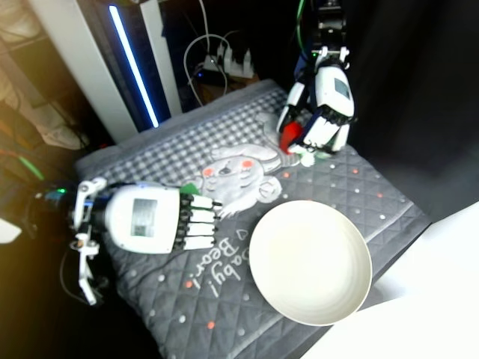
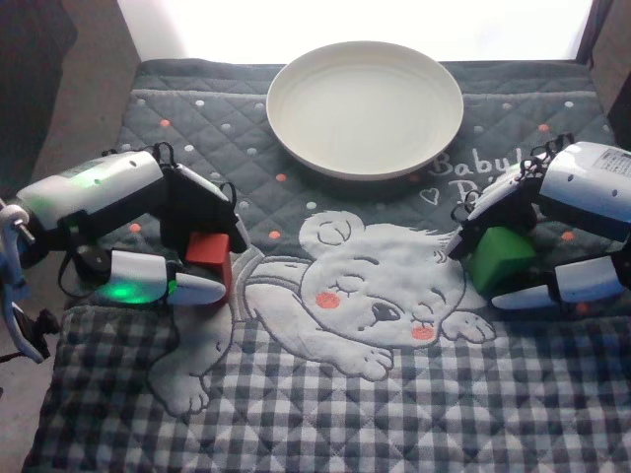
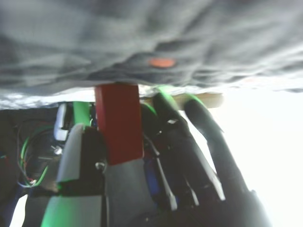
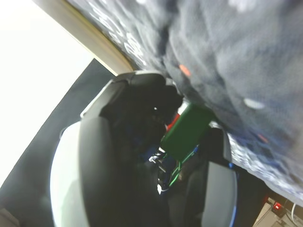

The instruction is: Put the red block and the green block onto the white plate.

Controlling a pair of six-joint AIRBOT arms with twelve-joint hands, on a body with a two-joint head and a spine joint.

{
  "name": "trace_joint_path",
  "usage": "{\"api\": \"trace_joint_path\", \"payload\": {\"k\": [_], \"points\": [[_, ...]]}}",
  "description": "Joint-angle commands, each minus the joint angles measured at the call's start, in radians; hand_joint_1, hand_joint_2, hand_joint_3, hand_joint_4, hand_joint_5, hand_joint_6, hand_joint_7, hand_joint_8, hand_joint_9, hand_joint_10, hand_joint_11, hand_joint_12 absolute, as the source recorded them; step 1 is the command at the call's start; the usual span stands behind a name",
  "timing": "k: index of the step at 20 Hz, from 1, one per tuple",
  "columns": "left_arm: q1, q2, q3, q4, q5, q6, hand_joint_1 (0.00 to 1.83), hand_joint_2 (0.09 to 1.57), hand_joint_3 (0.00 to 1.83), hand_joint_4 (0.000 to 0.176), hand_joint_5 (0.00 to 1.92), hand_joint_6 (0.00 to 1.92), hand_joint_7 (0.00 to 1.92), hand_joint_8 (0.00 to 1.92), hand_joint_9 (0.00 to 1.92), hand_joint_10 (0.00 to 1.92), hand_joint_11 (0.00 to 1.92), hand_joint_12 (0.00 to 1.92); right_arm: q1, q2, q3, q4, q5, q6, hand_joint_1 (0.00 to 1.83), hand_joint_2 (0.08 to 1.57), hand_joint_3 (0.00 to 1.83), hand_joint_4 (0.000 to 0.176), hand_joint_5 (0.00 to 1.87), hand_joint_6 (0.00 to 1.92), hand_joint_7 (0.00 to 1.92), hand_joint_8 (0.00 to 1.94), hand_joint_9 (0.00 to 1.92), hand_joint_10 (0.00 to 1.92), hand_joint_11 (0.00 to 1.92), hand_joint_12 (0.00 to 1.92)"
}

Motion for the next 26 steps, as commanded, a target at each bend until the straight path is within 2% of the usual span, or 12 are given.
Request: {"api": "trace_joint_path", "payload": {"k": [1,4,9,10,11,12,18,19,20,21,23,26], "points": [[-0.011,0.001,0.006,-0.014,-0.113,-0.005,1.27,1.11,0.0,0.0,1.18,0.38,0.9,1.38,0.74,1.49,0.49,1.88,0.005,0.005,0.005,0.032,0.095,0.004,1.36,1.08,0.0,0.0,1.18,0.41,1.05,0.94,0.87,1.33,0.52,1.57],[-0.021,-0.004,0.017,-0.014,-0.117,-0.005,1.28,1.08,0.0,0.0,1.19,0.41,1.0,1.22,0.8,1.27,0.53,1.71,0.005,0.003,0.01,0.033,0.095,0.004,1.39,1.04,0.0,0.0,1.16,0.53,1.24,0.46,1.03,1.18,0.59,1.39],[-0.125,-0.038,0.076,0.011,-0.127,-0.004,1.29,1.05,0.0,0.0,1.3,0.2,1.05,1.12,0.89,1.16,0.66,1.59,0.028,0.006,0.033,0.08,0.178,0.004,1.26,1.05,0.0,0.0,1.11,0.71,1.19,0.69,1.07,0.91,0.85,1.33],[-0.16,-0.047,0.089,0.024,-0.127,-0.004,1.29,1.01,0.01,0.0,1.22,0.43,1.24,0.71,1.02,0.96,0.84,1.39,0.065,0.003,0.042,0.077,0.177,0.002,1.37,1.05,0.0,0.0,1.06,0.73,1.18,0.58,1.06,1.05,0.92,1.14],[-0.203,-0.059,0.105,0.037,-0.126,-0.003,1.28,1.01,0.0,0.0,1.2,0.49,1.27,0.64,1.08,0.86,0.86,1.38,0.112,-0.008,0.058,0.073,0.176,0.002,1.28,1.05,0.0,0.0,1.06,0.82,1.23,0.57,1.17,0.64,1.01,1.0],[-0.227,-0.07,0.119,0.045,-0.121,-0.003,1.28,1.01,0.0,0.0,1.22,0.46,1.25,0.66,1.08,0.81,0.83,1.38,0.138,-0.018,0.071,0.073,0.176,0.0,1.37,1.04,0.01,0.0,1.02,0.8,1.19,0.54,1.13,0.9,1.02,0.94],[-0.395,-0.225,0.297,0.066,-0.044,-0.003,1.38,1.08,0.0,0.0,0.97,0.92,1.09,0.76,0.98,1.12,0.81,1.06,0.314,-0.164,0.249,0.091,0.054,-0.041,1.23,1.09,0.0,0.012,1.08,0.77,1.01,1.0,1.12,0.5,0.89,1.16],[-0.418,-0.257,0.335,0.069,-0.018,-0.003,1.27,1.08,0.0,0.0,0.99,0.91,1.11,0.81,1.01,0.67,0.8,1.03,0.336,-0.189,0.281,0.091,0.03,-0.041,1.23,1.1,0.0,0.0,1.03,0.81,1.03,1.0,1.19,0.41,0.93,1.11],[-0.437,-0.293,0.38,0.069,0.015,-0.003,1.25,1.1,0.0,0.0,0.91,0.95,1.1,0.92,1.03,0.52,0.76,1.2,0.354,-0.219,0.321,0.091,-0.001,-0.041,1.26,1.11,0.0,0.0,1.01,0.72,1.02,1.12,1.11,1.03,0.98,1.56],[-0.452,-0.338,0.435,0.069,0.06,-0.003,1.09,1.04,0.0,0.0,0.85,0.36,1.01,0.47,0.99,0.42,0.62,1.31,0.367,-0.259,0.37,0.091,-0.041,-0.041,1.24,1.14,0.01,0.0,0.88,0.94,1.0,1.14,0.9,1.05,0.71,1.61],[-0.463,-0.39,0.496,0.069,0.121,-0.003,1.1,1.03,0.0,0.0,0.78,0.02,0.96,0.09,0.92,0.3,0.49,1.34,0.382,-0.299,0.417,0.072,-0.094,-0.041,0.93,0.99,0.0,0.0,0.47,0.11,0.5,0.12,0.49,0.21,0.23,0.97],[-0.468,-0.428,0.535,0.084,0.164,-0.003,0.84,0.96,0.0,0.021,0.38,0.0,0.68,0.0,0.71,0.13,0.24,1.41,0.394,-0.314,0.433,0.044,-0.109,-0.039,0.75,0.97,0.01,0.0,0.12,0.0,0.1,0.0,0.15,0.0,0.0,0.7]]}}
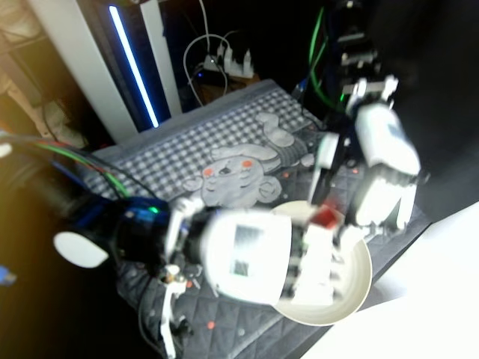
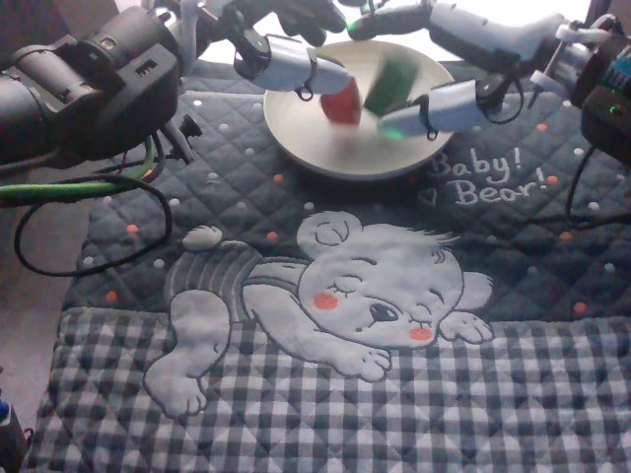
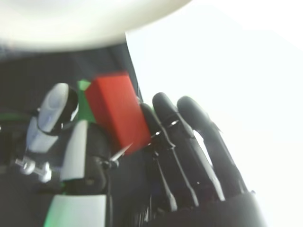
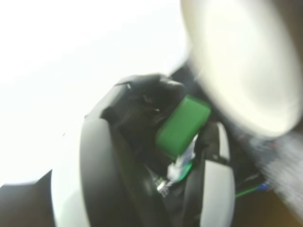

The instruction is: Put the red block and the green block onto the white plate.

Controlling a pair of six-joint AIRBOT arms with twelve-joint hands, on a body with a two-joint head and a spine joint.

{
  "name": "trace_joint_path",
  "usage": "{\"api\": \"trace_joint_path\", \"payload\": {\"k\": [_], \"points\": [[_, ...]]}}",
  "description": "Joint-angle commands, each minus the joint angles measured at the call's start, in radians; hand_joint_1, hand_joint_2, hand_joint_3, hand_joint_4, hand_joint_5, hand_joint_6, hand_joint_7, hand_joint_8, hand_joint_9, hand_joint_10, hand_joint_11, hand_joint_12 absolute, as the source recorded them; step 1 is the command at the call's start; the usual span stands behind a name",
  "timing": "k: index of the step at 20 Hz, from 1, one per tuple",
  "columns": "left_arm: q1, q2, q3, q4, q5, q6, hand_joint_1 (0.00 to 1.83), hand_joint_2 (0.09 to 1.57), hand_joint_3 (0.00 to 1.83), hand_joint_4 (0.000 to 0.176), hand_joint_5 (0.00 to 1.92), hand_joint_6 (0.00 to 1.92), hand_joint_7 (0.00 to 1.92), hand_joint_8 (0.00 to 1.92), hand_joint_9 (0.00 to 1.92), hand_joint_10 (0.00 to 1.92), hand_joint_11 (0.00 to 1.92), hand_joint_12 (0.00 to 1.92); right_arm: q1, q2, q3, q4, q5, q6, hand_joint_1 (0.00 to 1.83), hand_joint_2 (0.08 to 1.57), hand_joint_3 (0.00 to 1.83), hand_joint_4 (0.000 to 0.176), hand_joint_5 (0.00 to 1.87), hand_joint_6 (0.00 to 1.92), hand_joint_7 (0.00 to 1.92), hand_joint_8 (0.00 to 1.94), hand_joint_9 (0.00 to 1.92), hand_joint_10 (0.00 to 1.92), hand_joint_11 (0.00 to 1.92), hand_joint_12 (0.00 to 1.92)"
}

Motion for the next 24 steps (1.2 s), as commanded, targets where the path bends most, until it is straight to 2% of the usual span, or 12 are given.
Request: {"api": "trace_joint_path", "payload": {"k": [1,4,5,6,7,9,11,12,13,17,23,24], "points": [[-0.017,0.009,-0.006,-0.004,-0.118,-0.007,0.79,0.94,0.0,0.026,0.39,0.0,0.65,0.0,0.68,0.12,0.18,1.52,0.021,0.013,-0.003,0.045,0.16,0.008,0.72,0.96,0.0,0.004,0.08,0.0,0.08,0.0,0.13,0.0,0.0,0.7],[-0.011,0.073,-0.075,-0.004,-0.154,-0.006,0.94,0.91,0.0,0.009,0.5,0.03,0.6,0.0,0.62,0.11,0.1,1.39,0.021,0.047,-0.052,0.044,0.173,0.007,0.73,0.94,0.0,0.084,0.06,0.01,0.05,0.0,0.04,0.0,0.0,0.31],[-0.004,0.107,-0.112,-0.004,-0.175,-0.006,0.94,0.91,0.0,0.032,0.5,0.02,0.58,0.0,0.61,0.11,0.11,1.37,0.021,0.059,-0.082,0.042,0.187,0.007,0.73,0.96,0.0,0.082,0.1,0.01,0.09,0.0,0.07,0.01,0.0,0.28],[0.005,0.142,-0.151,-0.004,-0.205,-0.005,0.92,0.9,0.0,0.04,0.45,0.0,0.54,0.0,0.59,0.1,0.12,1.37,0.021,0.074,-0.119,0.037,0.209,0.004,0.71,0.96,0.0,0.007,0.11,0.0,0.13,0.0,0.11,0.01,0.0,0.43],[0.018,0.183,-0.196,-0.004,-0.238,0.001,0.91,0.89,0.0,0.029,0.42,0.0,0.52,0.0,0.58,0.09,0.16,1.34,0.021,0.13,-0.167,0.038,0.253,0.002,0.71,0.95,0.0,0.0,0.08,0.0,0.17,0.0,0.17,0.02,0.0,0.73],[0.068,0.297,-0.313,-0.015,-0.33,0.013,0.92,0.88,0.0,0.006,0.38,0.0,0.47,0.0,0.53,0.04,0.05,1.4,0.018,0.22,-0.264,0.056,0.334,0.001,0.58,0.84,0.0,0.045,0.06,0.01,0.18,0.0,0.2,0.01,0.0,0.87],[0.154,0.419,-0.438,-0.061,-0.454,0.033,0.98,0.91,0.0,0.037,0.35,0.0,0.42,0.0,0.47,0.01,0.0,1.3,-0.046,0.318,-0.374,0.089,0.421,-0.009,0.62,0.91,0.01,0.101,0.0,0.0,0.04,0.0,0.11,0.01,0.0,0.76],[0.206,0.459,-0.481,-0.092,-0.515,0.047,0.96,0.91,0.0,0.031,0.33,0.0,0.4,0.0,0.46,0.0,0.0,1.2,-0.097,0.352,-0.41,0.119,0.481,-0.013,0.74,0.88,0.0,0.161,0.0,0.0,0.04,0.0,0.11,0.0,0.0,0.54],[0.263,0.492,-0.52,-0.124,-0.563,0.064,0.94,0.93,0.01,0.025,0.3,0.0,0.36,0.0,0.44,0.0,0.0,1.12,-0.162,0.379,-0.438,0.155,0.54,-0.015,0.81,0.84,0.0,0.173,0.0,0.0,0.08,0.0,0.11,0.0,0.0,0.26],[0.518,0.598,-0.668,-0.248,-0.791,0.085,0.79,0.89,0.01,0.012,0.28,0.0,0.29,0.0,0.34,0.0,0.0,0.91,-0.458,0.459,-0.558,0.337,0.76,-0.021,0.73,0.75,0.0,0.176,0.0,0.0,0.13,0.01,0.08,0.01,0.0,0.0],[0.83,0.633,-0.821,-0.45,-1.104,0.154,0.6,0.92,0.01,0.056,0.19,0.0,0.23,0.0,0.32,0.0,0.0,1.17,-0.77,0.485,-0.678,0.558,0.995,-0.034,0.63,0.81,0.01,0.153,0.0,0.0,0.06,0.0,0.03,0.0,0.0,0.0],[0.856,0.631,-0.833,-0.466,-1.14,0.148,0.49,0.98,0.03,0.026,0.17,0.0,0.23,0.0,0.33,0.0,0.02,1.19,-0.803,0.486,-0.693,0.581,1.02,-0.034,0.62,0.83,0.02,0.171,0.0,0.0,0.1,0.02,0.04,0.0,0.0,0.0]]}}
